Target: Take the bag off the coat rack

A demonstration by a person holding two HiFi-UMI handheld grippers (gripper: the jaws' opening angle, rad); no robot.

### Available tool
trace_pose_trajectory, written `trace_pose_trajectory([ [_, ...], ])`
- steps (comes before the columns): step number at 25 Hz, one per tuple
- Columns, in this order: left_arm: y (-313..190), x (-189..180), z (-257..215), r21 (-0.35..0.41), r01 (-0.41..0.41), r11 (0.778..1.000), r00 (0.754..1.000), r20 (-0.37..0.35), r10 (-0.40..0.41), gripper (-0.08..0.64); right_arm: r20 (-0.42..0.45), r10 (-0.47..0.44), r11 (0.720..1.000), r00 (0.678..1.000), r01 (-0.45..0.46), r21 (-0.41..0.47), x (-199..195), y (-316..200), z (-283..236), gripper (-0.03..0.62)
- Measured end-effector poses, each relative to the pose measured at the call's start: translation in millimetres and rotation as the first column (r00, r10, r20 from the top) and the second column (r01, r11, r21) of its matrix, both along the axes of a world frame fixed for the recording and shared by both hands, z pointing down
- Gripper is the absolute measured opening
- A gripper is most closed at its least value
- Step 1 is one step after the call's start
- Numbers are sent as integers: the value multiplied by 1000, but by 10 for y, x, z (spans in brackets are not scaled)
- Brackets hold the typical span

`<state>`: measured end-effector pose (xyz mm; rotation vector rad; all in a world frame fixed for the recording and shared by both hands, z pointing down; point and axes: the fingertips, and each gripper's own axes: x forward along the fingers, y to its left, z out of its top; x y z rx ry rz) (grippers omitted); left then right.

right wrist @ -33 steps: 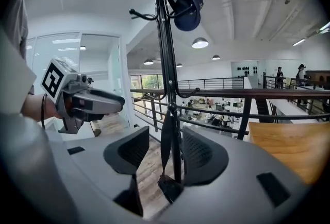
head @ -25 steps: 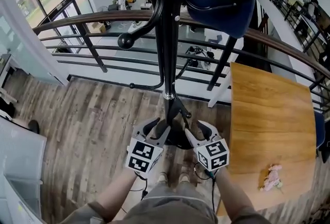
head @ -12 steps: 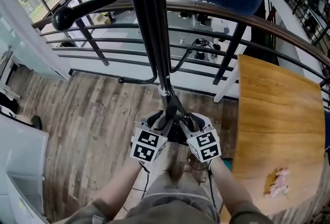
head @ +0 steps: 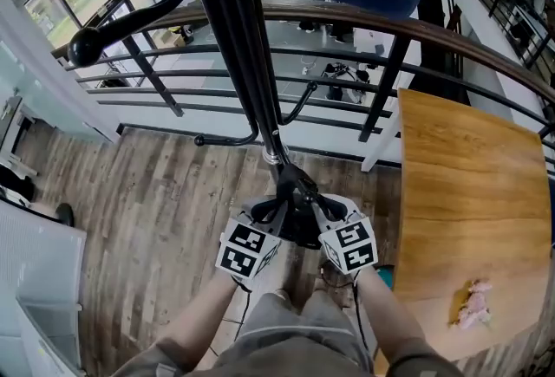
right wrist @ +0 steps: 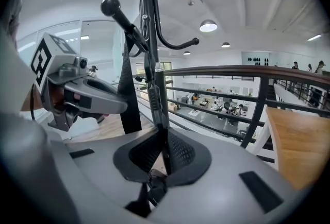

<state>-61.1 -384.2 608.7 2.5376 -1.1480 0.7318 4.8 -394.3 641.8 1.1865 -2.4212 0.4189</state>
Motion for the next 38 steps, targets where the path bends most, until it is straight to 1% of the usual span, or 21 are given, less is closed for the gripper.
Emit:
trace_pose_trajectory([
  [3,59,48,-156,16,5,1000,998,-58,-4,17,25,4,1000,1000,-3,-29,47,94,-140,46],
  [6,107,55,-439,47,20,999,994,-104,-15,17,44,10,1000,999,-10,-9,72,157,-455,46],
  [9,178,19,-713,58,27,998,993,-114,-20,17,48,17,1000,999,-18,19,164,251,-805,46],
  [13,297,-77,-1044,71,48,996,992,-123,-39,17,40,4,999,999,-6,45,257,424,-1203,46],
  [19,478,-268,-1619,114,99,988,984,-159,-80,17,45,-29,995,999,25,101,239,650,-1861,46],
  [22,583,-387,-1889,144,127,981,980,-171,-102,17,46,-61,989,997,54,138,167,755,-2150,46],
  [25,717,-501,-2095,161,140,977,979,-171,-112,17,52,-97,984,994,88,157,64,851,-2362,46],
  [32,989,-863,-2427,207,211,955,972,-150,-182,17,47,-233,955,971,219,200,-299,985,-2641,46],
  [35,1146,-1027,-2480,210,254,944,963,-141,-228,17,46,-294,940,955,280,197,-462,1102,-2651,46],
  [38,1272,-1242,-2531,224,321,920,946,-126,-299,17,49,-379,909,924,363,204,-704,1152,-2666,46],
])
